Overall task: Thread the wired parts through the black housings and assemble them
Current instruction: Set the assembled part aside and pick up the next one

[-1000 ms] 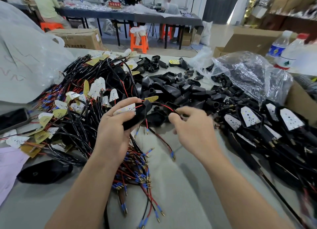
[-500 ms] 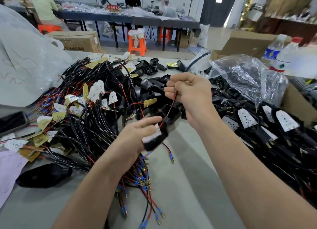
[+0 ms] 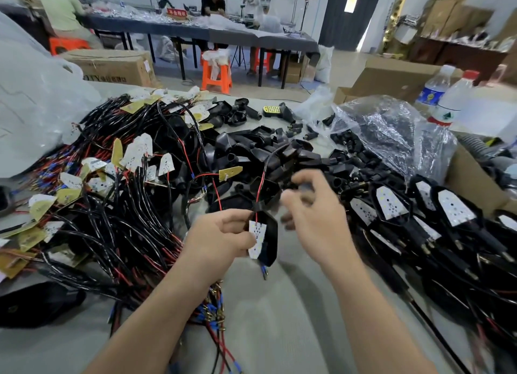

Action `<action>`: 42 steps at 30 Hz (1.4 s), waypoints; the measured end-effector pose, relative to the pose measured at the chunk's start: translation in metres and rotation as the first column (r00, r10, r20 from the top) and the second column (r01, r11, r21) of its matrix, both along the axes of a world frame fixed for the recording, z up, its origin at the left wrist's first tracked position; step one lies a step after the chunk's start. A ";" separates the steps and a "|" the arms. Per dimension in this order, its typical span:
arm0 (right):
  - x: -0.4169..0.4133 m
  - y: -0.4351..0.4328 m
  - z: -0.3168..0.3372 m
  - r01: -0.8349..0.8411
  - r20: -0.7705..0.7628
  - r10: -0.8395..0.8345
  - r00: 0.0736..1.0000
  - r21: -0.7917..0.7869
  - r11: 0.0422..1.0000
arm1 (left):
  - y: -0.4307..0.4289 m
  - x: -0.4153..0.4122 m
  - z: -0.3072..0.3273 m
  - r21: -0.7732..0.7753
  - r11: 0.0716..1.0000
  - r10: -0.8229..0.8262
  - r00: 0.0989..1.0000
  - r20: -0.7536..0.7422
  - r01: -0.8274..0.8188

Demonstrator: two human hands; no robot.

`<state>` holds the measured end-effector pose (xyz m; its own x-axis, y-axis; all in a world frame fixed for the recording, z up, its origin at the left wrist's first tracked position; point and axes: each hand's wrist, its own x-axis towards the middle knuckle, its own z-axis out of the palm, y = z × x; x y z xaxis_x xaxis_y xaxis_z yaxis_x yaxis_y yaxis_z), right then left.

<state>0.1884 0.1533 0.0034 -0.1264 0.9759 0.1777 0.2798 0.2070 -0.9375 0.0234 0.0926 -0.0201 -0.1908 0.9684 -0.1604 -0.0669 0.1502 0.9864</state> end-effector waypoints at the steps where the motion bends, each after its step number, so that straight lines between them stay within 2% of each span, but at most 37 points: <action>1: 0.000 -0.010 -0.009 -0.028 0.022 0.029 0.999 -0.050 0.998 | 0.000 0.001 -0.001 0.012 1.000 0.025 1.000 0.006 -0.025; 4: 0.000 -0.022 -0.026 -0.153 0.130 0.176 0.976 -0.169 0.974 | 0.000 0.005 -0.003 0.028 0.993 0.111 0.994 -0.006 -0.111; 5: 0.000 -0.022 -0.027 -0.159 0.101 0.179 0.979 -0.186 0.970 | 0.001 0.005 -0.004 0.037 0.988 0.150 0.988 -0.029 -0.149; 8: -0.003 -0.022 -0.027 -0.187 -0.128 0.157 0.979 -0.274 0.943 | -0.002 0.005 -0.005 0.067 0.963 0.269 0.951 -0.155 -0.261; 11: -0.005 -0.024 -0.032 -0.195 -0.195 0.141 0.971 -0.296 0.935 | -0.006 0.007 -0.004 0.143 0.956 0.285 0.927 -0.244 -0.257; 12: -0.006 -0.024 -0.032 -0.202 -0.222 0.137 0.965 -0.307 0.930 | -0.007 0.008 -0.003 0.155 0.953 0.290 0.935 -0.205 -0.261; 15: -0.006 -0.025 -0.031 -0.255 -0.305 0.149 0.941 -0.344 0.904 | -0.009 0.009 0.000 0.128 0.946 0.293 0.955 0.052 -0.297; 16: -0.006 -0.025 -0.030 -0.277 -0.333 0.157 0.930 -0.350 0.895 | -0.008 0.009 0.000 0.122 0.947 0.292 0.954 0.068 -0.298; 18: -0.005 -0.024 -0.029 -0.318 -0.433 0.137 0.891 -0.380 0.869 | -0.008 0.009 -0.003 0.145 0.948 0.295 0.952 -0.082 -0.282; 21: -0.002 -0.023 -0.031 -0.351 -0.485 0.127 0.865 -0.404 0.845 | -0.010 0.017 -0.004 0.192 0.961 0.265 0.867 -0.422 -0.200; 24: 0.002 -0.023 -0.032 -0.368 -0.493 0.148 0.857 -0.385 0.846 | -0.008 0.024 -0.009 0.200 0.960 0.276 0.806 -0.524 -0.199; 27: 0.004 -0.022 -0.029 -0.389 -0.519 0.151 0.841 -0.386 0.837 | -0.002 0.023 -0.010 0.149 0.974 0.222 0.865 -0.450 -0.173; 29: 0.006 -0.021 -0.026 -0.370 -0.400 0.207 0.893 -0.390 0.843 | 0.001 0.020 -0.007 0.131 0.975 0.216 0.905 -0.367 -0.180; 31: 0.011 -0.021 -0.024 -0.400 -0.258 0.317 0.912 -0.400 0.825 | 0.007 0.016 -0.004 0.100 0.976 0.210 0.953 -0.220 -0.193; 34: 0.024 -0.021 -0.017 -0.538 -0.138 0.536 0.833 -0.430 0.725 | 0.013 0.010 0.002 0.040 0.971 0.235 0.970 0.055 -0.237; 36: 0.034 -0.022 -0.012 -0.601 -0.084 0.644 0.760 -0.468 0.648 | 0.017 0.006 0.004 0.035 0.960 0.268 0.949 0.165 -0.277; 39: 0.043 -0.021 -0.009 -0.635 -0.063 0.717 0.694 -0.523 0.569 | 0.021 0.005 0.004 0.034 0.954 0.282 0.933 0.225 -0.297; 42: 0.054 -0.018 -0.007 -0.624 -0.005 0.771 0.637 -0.590 0.512 | 0.019 0.007 0.000 0.029 0.964 0.253 0.947 0.199 -0.263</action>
<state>0.2427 0.1348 -0.0032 -0.7701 0.4694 -0.4319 0.4729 -0.0341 -0.8805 0.0302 0.1112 -0.0203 -0.4059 0.8985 -0.1675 -0.2855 0.0495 0.9571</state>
